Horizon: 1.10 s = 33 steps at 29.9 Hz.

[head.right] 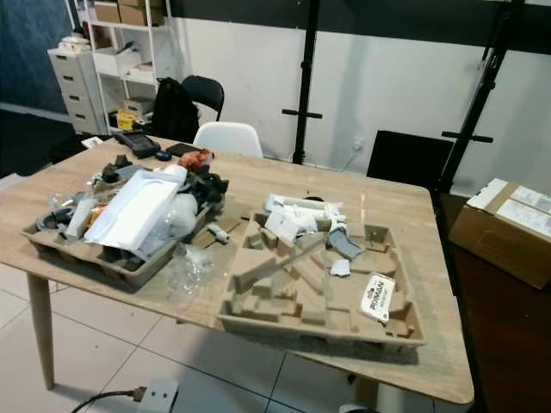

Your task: Picking trash to rubbish bin

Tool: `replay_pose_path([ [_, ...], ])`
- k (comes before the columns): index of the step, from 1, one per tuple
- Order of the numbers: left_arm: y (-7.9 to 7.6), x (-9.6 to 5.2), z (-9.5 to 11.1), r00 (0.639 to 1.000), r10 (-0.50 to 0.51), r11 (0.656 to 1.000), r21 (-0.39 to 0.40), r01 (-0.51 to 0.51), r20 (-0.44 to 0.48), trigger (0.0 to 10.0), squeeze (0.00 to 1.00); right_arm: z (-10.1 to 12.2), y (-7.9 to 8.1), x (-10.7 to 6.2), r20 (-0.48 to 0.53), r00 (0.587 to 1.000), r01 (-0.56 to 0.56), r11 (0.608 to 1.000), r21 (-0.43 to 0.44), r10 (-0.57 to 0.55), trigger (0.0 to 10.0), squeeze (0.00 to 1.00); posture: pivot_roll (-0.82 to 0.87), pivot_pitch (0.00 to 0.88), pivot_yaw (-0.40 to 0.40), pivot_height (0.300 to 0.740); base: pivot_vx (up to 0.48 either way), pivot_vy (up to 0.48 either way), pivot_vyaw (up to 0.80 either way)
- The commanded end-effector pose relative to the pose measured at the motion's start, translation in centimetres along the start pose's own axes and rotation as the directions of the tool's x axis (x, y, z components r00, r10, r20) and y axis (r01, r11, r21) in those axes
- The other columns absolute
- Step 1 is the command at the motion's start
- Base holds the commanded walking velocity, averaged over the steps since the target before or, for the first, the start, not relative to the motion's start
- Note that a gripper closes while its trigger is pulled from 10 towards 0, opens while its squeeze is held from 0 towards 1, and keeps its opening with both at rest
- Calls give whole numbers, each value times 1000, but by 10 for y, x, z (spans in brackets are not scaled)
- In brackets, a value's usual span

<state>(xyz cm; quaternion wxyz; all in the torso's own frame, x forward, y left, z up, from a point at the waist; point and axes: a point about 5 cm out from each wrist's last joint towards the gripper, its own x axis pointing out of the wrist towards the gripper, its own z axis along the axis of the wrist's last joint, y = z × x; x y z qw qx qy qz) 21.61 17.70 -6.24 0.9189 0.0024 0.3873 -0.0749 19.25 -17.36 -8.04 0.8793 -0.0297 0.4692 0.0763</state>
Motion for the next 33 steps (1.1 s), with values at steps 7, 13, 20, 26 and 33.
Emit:
replay_pose_path([
  [7,-4,0,-4,1000,-10,1000,0,10,-14,10000,0,-7,-2,-1,-43,999,-2,1000,1,2,10000,0,40,39,-42,740,0,0,-309],
  [13,-4,0,-4,1000,-9,1000,1,9,-14,10000,0,-8,-2,-1,-45,999,0,1000,4,0,10000,0,41,38,-40,740,0,0,-800],
  [20,-2,0,-3,1000,2,1000,4,-2,-9,10000,0,-6,-2,-1,-44,999,4,1000,9,-4,10000,0,47,34,-45,740,0,0,-771],
  [26,-1,-1,-3,1000,18,1000,13,-18,-4,10000,0,-1,-2,0,-27,1000,6,1000,-14,-6,10000,0,45,25,-47,740,0,0,0],
  [33,-1,0,-3,1000,27,999,16,-27,-10,10000,0,1,-3,0,-22,1000,6,1000,-14,-6,10000,0,42,24,-46,740,0,-343,0],
])
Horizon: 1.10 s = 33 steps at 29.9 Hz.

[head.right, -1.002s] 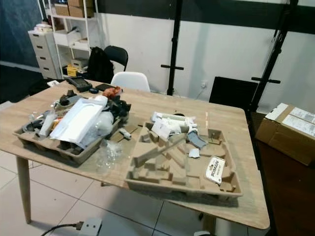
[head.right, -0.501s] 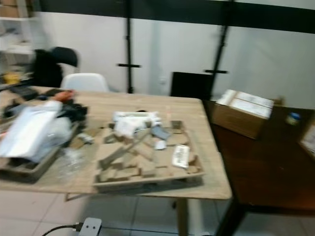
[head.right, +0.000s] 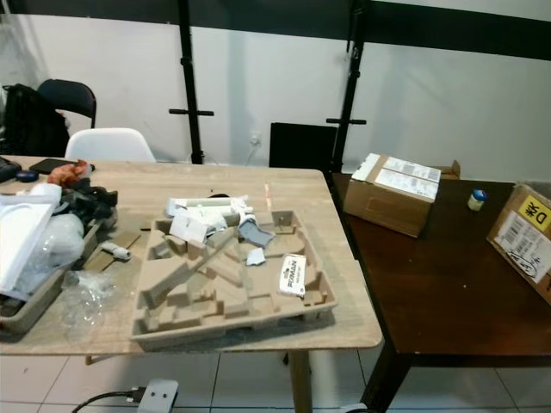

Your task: Picking trash to rubbish bin

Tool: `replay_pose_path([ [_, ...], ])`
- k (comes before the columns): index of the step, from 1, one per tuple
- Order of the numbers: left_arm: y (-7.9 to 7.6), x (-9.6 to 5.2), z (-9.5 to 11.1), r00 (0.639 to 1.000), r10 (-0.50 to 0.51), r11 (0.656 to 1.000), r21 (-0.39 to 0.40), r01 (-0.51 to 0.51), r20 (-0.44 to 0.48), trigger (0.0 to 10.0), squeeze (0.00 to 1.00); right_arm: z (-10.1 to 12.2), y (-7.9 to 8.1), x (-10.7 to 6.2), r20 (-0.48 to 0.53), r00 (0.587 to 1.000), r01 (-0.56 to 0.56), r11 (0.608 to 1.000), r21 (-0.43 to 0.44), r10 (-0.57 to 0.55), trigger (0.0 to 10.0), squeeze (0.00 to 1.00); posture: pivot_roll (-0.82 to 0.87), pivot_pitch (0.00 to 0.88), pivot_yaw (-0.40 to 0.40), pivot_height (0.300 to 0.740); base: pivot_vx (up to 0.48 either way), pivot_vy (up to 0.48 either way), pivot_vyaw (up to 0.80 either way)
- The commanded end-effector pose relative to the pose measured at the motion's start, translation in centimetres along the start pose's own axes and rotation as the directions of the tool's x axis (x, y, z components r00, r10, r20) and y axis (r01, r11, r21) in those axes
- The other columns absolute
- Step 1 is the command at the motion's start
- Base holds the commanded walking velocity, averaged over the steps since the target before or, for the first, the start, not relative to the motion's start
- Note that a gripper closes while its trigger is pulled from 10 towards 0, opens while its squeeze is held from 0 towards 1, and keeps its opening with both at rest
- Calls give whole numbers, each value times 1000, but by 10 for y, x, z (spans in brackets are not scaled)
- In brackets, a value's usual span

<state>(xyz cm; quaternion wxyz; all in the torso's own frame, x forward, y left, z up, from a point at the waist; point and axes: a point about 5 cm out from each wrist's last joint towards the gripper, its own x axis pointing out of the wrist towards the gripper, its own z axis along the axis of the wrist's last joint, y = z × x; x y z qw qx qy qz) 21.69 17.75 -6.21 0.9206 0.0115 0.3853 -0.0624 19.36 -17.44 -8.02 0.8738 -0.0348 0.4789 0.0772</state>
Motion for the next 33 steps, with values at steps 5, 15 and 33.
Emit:
replay_pose_path([
  [5,-1,0,-3,1000,10,1000,-24,-10,-6,10000,0,-1,-3,-1,0,1000,7,1000,-5,-7,10000,0,40,21,-46,740,0,-192,0],
  [15,-2,1,0,1000,3,1000,-12,-3,-10,10000,0,0,-4,-1,2,1000,7,1000,-4,-7,10000,0,36,16,-46,740,0,0,0],
  [33,-1,1,3,1000,-17,999,30,17,2,10000,0,0,-7,-1,9,1000,9,1000,1,-9,10000,0,38,13,-49,740,0,156,0],
])
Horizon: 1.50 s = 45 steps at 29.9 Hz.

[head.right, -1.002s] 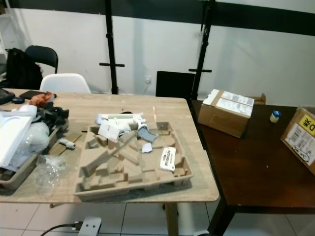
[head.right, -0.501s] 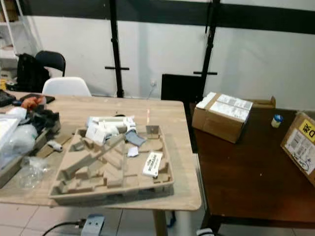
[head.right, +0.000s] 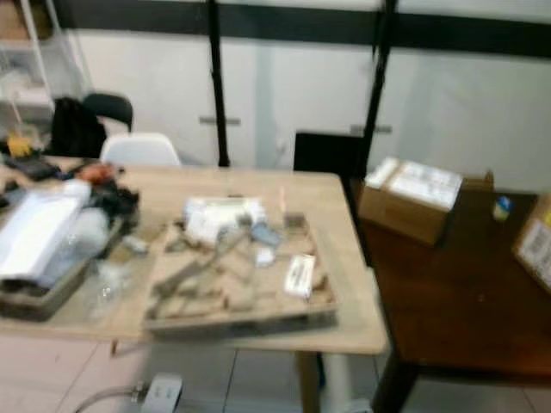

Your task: Picking trash to rubbish bin

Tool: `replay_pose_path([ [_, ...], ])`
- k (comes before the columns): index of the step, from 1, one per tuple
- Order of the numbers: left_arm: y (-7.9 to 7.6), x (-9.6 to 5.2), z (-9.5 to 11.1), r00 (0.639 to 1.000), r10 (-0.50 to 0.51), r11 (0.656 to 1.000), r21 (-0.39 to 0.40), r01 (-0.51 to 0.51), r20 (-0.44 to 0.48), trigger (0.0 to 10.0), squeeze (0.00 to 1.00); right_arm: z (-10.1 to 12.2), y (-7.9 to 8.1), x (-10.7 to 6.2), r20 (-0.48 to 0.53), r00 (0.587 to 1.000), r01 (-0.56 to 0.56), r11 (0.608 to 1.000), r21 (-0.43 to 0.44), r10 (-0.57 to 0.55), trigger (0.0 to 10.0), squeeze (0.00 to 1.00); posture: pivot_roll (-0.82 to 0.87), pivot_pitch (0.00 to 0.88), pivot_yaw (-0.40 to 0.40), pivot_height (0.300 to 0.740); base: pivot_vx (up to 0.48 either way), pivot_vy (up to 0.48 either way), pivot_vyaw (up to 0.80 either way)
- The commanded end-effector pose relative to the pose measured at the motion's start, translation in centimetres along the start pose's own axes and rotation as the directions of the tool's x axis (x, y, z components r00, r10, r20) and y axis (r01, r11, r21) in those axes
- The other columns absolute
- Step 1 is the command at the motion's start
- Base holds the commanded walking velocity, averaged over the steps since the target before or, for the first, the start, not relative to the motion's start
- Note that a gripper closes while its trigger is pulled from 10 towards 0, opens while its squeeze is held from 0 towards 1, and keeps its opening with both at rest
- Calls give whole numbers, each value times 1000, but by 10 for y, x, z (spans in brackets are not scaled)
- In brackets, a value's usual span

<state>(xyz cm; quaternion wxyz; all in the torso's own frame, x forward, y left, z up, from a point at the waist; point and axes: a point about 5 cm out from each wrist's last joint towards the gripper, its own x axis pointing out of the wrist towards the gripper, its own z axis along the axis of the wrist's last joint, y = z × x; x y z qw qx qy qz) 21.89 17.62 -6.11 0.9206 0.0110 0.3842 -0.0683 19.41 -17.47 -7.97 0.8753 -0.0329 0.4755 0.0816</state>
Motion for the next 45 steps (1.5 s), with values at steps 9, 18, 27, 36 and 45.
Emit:
replay_pose_path([
  [9,-6,2,13,994,-101,987,132,96,29,10000,0,2,-13,-2,12,1000,28,1000,14,-28,10000,0,37,21,-49,740,0,0,0],
  [18,-19,1,24,954,-300,885,374,277,2,10000,0,20,-24,-5,58,997,-52,995,-86,57,10000,0,31,22,-48,740,0,0,0],
  [27,-39,-31,87,823,-565,621,626,472,-60,10000,0,78,-41,-32,104,873,-386,805,-451,477,10000,0,33,22,-54,740,0,0,0],
  [36,-72,-101,182,503,-854,461,643,611,134,10000,0,181,-41,-107,260,557,-532,579,-618,789,10000,0,36,16,-42,740,0,0,0],
  [45,-71,-128,236,358,-851,525,638,563,385,10000,0,235,-40,-148,489,340,-482,595,-643,803,10000,0,41,12,-45,740,0,0,0],
])
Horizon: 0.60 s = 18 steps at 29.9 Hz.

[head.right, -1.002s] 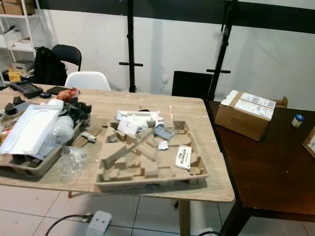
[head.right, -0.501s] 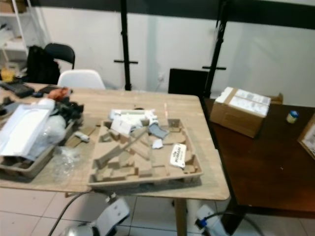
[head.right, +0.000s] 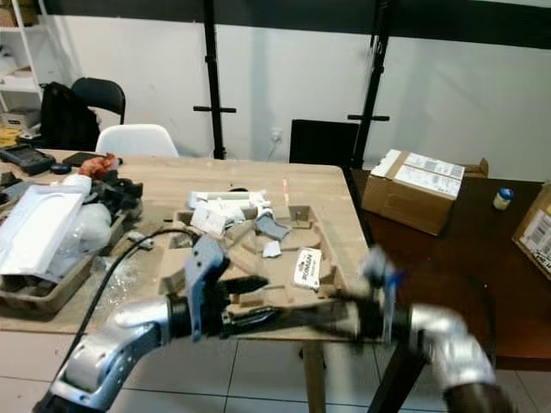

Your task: Picking trash to rubbish bin

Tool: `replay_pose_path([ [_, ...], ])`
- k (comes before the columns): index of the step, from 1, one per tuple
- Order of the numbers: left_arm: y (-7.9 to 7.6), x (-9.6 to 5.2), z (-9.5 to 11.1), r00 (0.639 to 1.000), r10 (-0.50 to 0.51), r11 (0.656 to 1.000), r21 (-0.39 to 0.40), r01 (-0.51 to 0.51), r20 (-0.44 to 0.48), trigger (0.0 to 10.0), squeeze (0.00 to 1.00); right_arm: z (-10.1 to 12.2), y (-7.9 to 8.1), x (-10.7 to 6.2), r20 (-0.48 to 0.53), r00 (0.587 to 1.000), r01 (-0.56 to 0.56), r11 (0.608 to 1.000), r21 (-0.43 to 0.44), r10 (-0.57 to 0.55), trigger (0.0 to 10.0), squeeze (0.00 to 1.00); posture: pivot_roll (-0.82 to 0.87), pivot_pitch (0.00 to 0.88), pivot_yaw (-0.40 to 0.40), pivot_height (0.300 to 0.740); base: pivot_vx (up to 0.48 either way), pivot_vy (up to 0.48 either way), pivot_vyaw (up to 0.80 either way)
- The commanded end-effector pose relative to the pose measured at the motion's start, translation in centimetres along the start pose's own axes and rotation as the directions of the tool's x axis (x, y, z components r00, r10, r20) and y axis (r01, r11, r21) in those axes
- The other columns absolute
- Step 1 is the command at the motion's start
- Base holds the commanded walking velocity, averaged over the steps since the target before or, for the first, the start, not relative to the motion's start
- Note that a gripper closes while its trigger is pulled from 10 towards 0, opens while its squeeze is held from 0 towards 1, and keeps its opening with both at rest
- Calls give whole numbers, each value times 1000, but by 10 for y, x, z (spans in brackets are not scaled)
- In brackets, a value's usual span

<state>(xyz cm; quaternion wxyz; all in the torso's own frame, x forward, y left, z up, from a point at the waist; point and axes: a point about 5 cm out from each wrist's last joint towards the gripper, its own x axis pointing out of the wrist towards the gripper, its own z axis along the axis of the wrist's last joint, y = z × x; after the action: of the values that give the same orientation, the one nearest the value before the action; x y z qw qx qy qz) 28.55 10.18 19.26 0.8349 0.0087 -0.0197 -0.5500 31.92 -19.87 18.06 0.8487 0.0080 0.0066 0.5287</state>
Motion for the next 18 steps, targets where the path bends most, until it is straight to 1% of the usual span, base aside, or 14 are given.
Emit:
replay_pose_path([
  [1,3,-1,6,1000,14,1000,-2,-14,21,10000,0,-9,2,-2,1,1000,6,999,44,-6,10000,0,41,12,-45,740,0,0,0],
  [2,21,-1,22,990,121,992,24,-123,69,10000,0,5,-5,4,56,997,45,999,19,-46,10000,0,43,10,-47,740,0,0,0],
  [3,21,-1,22,990,121,992,24,-123,69,10000,0,5,-5,4,56,997,45,999,19,-46,10000,0,43,10,-47,740,0,0,0],
  [5,55,1,45,945,314,944,74,-321,91,10000,0,27,-12,17,154,982,108,994,13,-109,10000,0,49,6,-50,740,0,0,0],
  [6,55,1,45,945,314,944,74,-321,91,10000,0,27,-12,17,154,982,108,994,13,-109,10000,0,49,6,-50,740,0,0,0],
  [7,66,2,57,923,372,922,76,-380,100,10000,0,36,-13,26,177,973,148,988,34,-152,10000,0,46,9,-49,740,0,0,0],
  [9,71,2,58,914,396,911,83,-403,90,10000,0,35,-15,30,160,968,189,981,36,-193,10000,0,44,12,-48,740,0,0,0],
  [10,75,1,59,902,423,898,92,-430,83,10000,0,35,-17,33,147,961,230,972,39,-233,10000,0,43,15,-48,740,0,0,0],
  [13,98,-4,62,820,566,812,117,-572,80,10000,0,35,-28,42,141,918,367,929,52,-371,10000,0,43,22,-50,740,0,0,0],
  [14,98,-4,62,820,566,812,117,-572,80,10000,0,35,-28,42,141,918,367,929,52,-371,10000,0,43,22,-50,740,0,0,0],
  [15,108,-8,60,770,635,758,143,-636,62,10000,0,36,-32,45,139,896,419,906,58,-423,10000,0,43,22,-50,740,0,0,0],
  [16,119,-14,55,714,700,696,196,-690,28,10000,0,37,-35,49,136,873,465,884,51,-467,10000,0,37,31,-48,740,0,0,0],
  [17,126,-20,49,669,743,650,247,-719,-10,10000,47,38,-38,54,131,852,505,862,45,-506,10000,0,34,33,-47,740,0,0,0],
  [18,126,-20,49,669,743,650,247,-719,-10,10000,47,38,-38,54,131,852,505,862,45,-506,10000,0,34,33,-47,740,0,0,0],
])
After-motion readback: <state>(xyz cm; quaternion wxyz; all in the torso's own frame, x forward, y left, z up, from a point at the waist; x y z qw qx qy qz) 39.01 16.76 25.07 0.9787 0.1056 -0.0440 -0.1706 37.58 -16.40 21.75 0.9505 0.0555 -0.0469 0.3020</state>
